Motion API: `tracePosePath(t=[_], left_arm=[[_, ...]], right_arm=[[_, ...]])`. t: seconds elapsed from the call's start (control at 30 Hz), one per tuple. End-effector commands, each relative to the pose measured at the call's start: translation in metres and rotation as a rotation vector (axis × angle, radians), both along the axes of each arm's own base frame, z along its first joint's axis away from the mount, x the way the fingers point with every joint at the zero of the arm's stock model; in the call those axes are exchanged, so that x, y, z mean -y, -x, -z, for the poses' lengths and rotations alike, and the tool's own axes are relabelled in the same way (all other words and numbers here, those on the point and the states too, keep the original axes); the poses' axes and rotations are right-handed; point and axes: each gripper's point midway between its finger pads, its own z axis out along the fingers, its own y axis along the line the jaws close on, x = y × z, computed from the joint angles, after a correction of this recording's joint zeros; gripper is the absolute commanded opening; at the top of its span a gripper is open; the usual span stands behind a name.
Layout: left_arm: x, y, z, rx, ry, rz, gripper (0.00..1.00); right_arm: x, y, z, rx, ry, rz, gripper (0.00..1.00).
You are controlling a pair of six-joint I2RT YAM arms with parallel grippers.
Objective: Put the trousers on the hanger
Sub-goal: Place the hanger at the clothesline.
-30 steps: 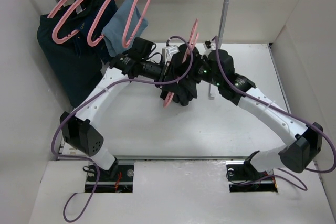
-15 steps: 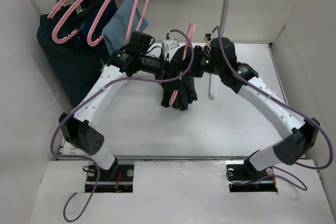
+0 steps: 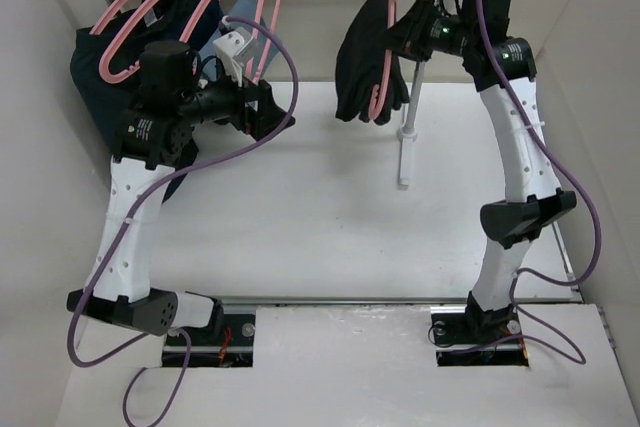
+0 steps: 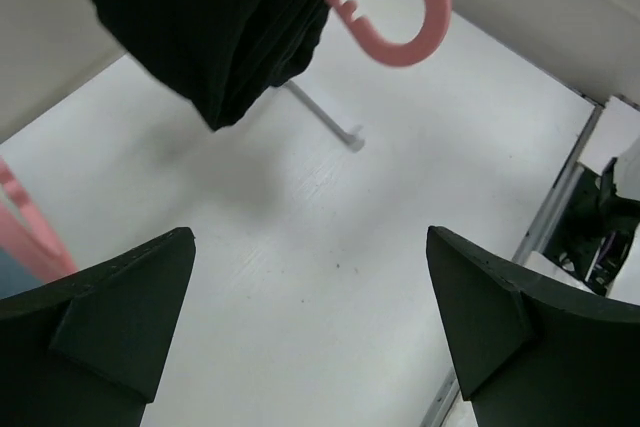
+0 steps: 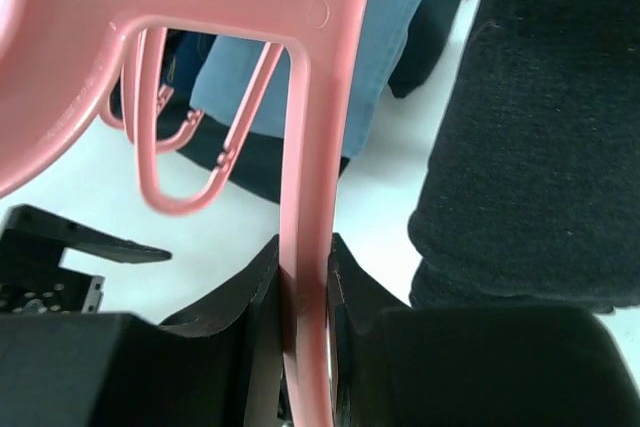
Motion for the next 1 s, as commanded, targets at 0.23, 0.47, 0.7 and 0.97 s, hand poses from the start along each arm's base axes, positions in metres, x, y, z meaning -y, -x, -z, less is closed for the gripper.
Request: tracePosePath(t=[0.23, 0.47, 0.7, 0.97], left_arm=[[-0.025, -0.019, 0.026, -0.053, 0.003, -0.095, 1.00], [-0.031, -0.022, 0.038, -0.078, -0.002, -0.113, 1.00], [-0.035, -0.025, 0.044, -0.090, 0.000, -0.122, 1.00], [-0.040, -0.027, 0.052, -0.112, 0.001, -0.132, 1.00]], right_arm=[[0.021, -0.014, -0.105, 0.331, -0.223, -0.063, 0.00], [0.014, -0.025, -0.114, 0.365, -0.286, -0.097, 0.00], [0.014, -0.029, -0.121, 0.378, -0.324, -0.089, 0.00], [0.017, -0.048, -0.118, 0.371, -0.378, -0.076, 0.00]])
